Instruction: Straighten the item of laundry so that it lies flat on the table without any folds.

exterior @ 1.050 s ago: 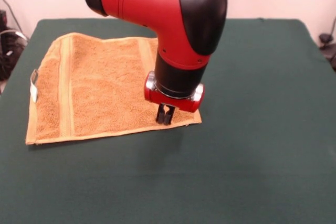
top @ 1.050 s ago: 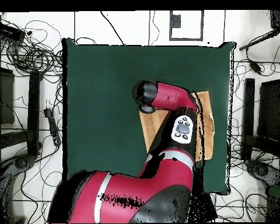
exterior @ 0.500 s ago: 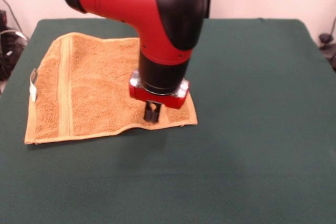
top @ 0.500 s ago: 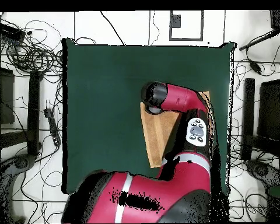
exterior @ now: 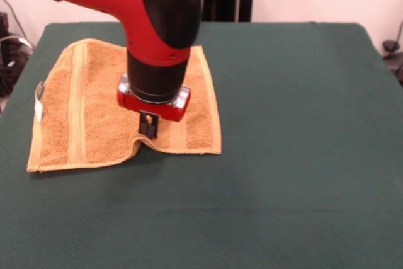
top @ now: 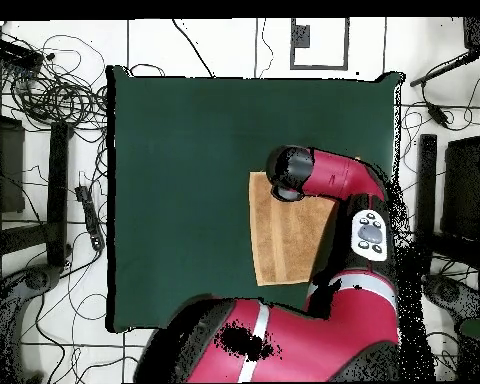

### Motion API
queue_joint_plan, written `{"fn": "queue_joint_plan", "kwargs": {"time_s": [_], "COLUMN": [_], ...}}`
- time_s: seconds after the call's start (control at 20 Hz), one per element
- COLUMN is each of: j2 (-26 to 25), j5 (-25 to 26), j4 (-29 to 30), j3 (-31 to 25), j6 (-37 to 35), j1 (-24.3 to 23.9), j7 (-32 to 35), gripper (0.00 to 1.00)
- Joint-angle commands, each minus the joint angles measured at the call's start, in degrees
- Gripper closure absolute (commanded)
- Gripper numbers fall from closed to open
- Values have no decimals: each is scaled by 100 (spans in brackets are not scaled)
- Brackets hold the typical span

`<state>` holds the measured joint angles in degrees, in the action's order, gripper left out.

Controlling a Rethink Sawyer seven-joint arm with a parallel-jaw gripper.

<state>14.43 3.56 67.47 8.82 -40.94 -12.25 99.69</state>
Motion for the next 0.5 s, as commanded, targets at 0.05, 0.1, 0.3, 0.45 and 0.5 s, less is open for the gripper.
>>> {"fn": "queue_joint_plan", "kwargs": {"time_s": [0.05, 0.1, 0.3, 0.45, 0.5], "j2": [-36, -32, 2, 1, -11], "j5": [446, 471, 574, 643, 676], "j4": [535, 524, 505, 495, 498], "j3": [-870, -897, -989, -1056, -1084], "j6": [145, 132, 48, 21, 47], "j1": [7, -4, -43, -74, -84], "j7": [-656, -636, -582, -573, -584], "gripper": [100, 100, 100, 100, 100]}}
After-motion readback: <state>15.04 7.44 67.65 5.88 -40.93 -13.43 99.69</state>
